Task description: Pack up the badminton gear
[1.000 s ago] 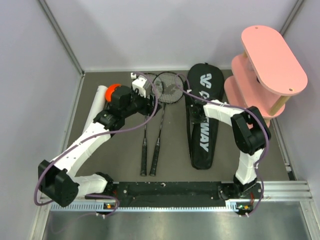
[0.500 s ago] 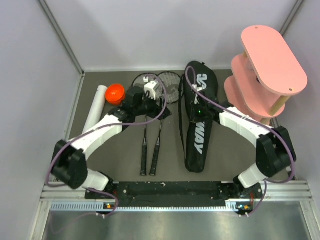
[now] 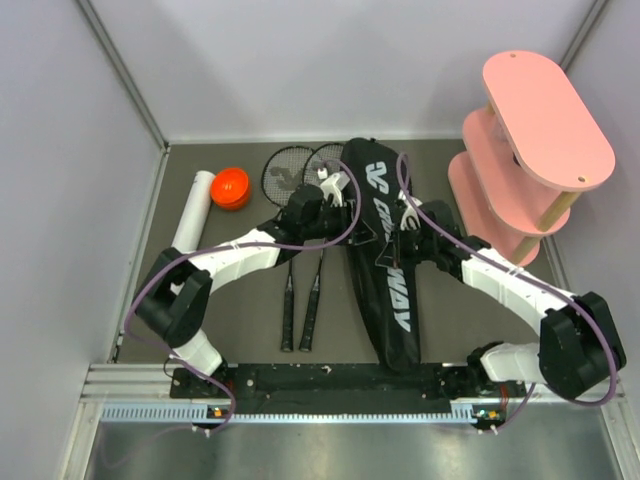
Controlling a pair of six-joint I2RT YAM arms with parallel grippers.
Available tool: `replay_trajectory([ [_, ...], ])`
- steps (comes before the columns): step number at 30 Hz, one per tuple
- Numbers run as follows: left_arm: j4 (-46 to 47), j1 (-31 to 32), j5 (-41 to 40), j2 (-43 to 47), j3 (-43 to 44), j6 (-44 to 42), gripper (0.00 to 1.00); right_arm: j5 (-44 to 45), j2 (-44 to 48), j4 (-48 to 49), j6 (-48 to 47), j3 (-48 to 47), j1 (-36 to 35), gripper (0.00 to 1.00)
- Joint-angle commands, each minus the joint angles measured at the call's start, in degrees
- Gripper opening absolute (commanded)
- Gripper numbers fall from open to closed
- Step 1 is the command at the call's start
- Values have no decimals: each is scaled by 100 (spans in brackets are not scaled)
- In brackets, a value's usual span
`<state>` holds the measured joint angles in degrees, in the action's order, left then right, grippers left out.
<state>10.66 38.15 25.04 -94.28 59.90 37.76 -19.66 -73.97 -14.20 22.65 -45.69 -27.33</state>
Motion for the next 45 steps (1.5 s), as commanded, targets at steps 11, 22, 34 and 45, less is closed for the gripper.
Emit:
replay_trajectory([
  [11,-151,245,-1123,279,-13,56,57,-1154,752,857,292,403,659,0],
  [22,-1039,228,-1547,85,276,47,66,-1435,1096,822,450,245,764,0],
  [34,-1320,219,-1493,-90,267,-23,77,-1672,1271,796,485,271,826,0],
  [45,-802,175,-1010,-820,1006,-137,63,-1796,1456,778,512,350,852,0],
])
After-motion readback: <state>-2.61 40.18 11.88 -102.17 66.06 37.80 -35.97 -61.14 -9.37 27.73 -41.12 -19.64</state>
